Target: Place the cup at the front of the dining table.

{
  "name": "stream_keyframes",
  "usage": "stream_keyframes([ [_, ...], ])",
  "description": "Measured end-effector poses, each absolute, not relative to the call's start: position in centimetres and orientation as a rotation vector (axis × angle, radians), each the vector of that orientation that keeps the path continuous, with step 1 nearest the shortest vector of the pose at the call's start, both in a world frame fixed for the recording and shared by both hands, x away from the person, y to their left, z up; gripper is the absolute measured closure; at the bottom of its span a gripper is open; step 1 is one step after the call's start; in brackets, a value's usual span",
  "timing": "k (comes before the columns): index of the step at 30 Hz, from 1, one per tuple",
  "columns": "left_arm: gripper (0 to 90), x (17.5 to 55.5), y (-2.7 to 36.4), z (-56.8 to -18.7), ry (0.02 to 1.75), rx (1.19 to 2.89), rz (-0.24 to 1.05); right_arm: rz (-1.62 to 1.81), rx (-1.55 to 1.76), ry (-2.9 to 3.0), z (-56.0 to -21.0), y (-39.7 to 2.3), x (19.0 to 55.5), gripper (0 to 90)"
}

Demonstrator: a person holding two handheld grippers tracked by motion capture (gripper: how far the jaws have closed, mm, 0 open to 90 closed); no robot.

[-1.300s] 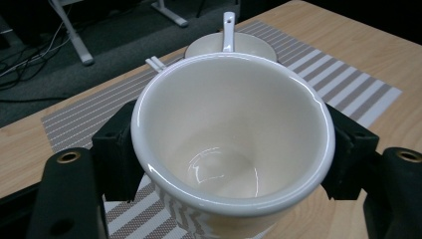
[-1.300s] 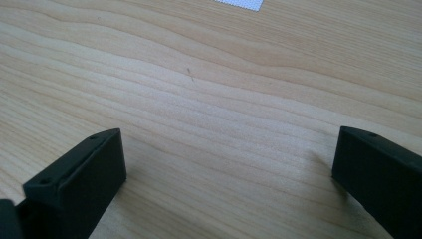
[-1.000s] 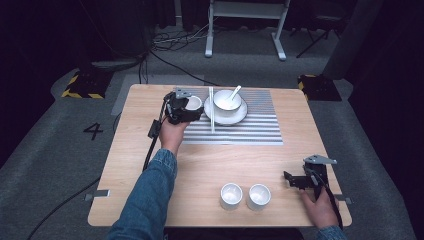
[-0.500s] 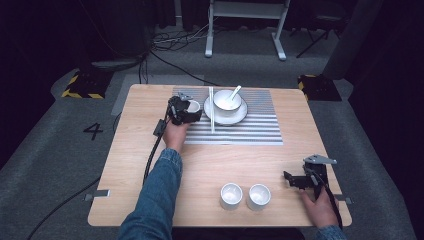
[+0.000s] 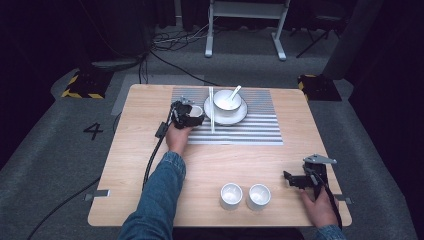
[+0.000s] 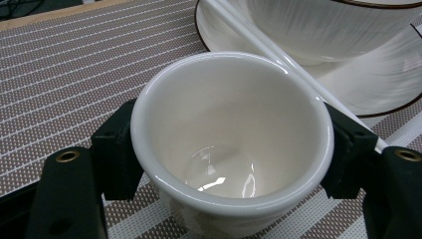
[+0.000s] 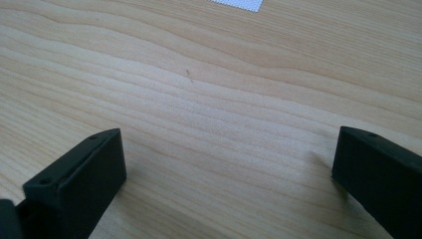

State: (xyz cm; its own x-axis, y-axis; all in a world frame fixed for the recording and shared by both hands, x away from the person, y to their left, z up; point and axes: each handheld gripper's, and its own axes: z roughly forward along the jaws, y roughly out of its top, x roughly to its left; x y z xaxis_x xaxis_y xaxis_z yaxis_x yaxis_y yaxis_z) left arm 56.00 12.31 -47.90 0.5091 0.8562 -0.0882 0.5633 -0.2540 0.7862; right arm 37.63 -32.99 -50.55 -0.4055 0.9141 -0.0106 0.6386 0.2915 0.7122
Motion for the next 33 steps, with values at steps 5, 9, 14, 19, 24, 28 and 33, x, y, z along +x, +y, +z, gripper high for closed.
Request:
stream_keyframes([
  [5,26.4,55.9,12.2,-47.9,1.154,1.957,0.472,0.89,1.39,2.148,-50.5,-33.0,37.6,0.4],
  [9,26.4,55.7,12.4,-48.2,1.132,1.95,0.488,0.891,1.39,2.148,-50.6,-33.0,37.6,0.4],
  [14,26.2,55.4,12.3,-48.2,1.109,1.978,0.516,0.89,1.389,2.149,-50.6,-33.0,37.6,0.4],
  [19,26.1,55.3,12.2,-48.1,1.133,1.975,0.519,0.89,1.389,2.149,-50.5,-33.0,37.6,0.4],
  [24,22.9,55.2,12.4,-47.8,1.159,1.943,0.501,0.89,1.39,2.149,-50.5,-33.0,37.6,0.4],
  [28,21.1,54.9,12.7,-47.3,1.163,1.907,0.492,0.89,1.389,2.149,-50.5,-33.0,37.6,0.4],
  [33,20.6,53.9,13.0,-45.8,1.127,1.911,0.524,0.89,1.389,2.149,-50.6,-33.0,37.6,0.4],
])
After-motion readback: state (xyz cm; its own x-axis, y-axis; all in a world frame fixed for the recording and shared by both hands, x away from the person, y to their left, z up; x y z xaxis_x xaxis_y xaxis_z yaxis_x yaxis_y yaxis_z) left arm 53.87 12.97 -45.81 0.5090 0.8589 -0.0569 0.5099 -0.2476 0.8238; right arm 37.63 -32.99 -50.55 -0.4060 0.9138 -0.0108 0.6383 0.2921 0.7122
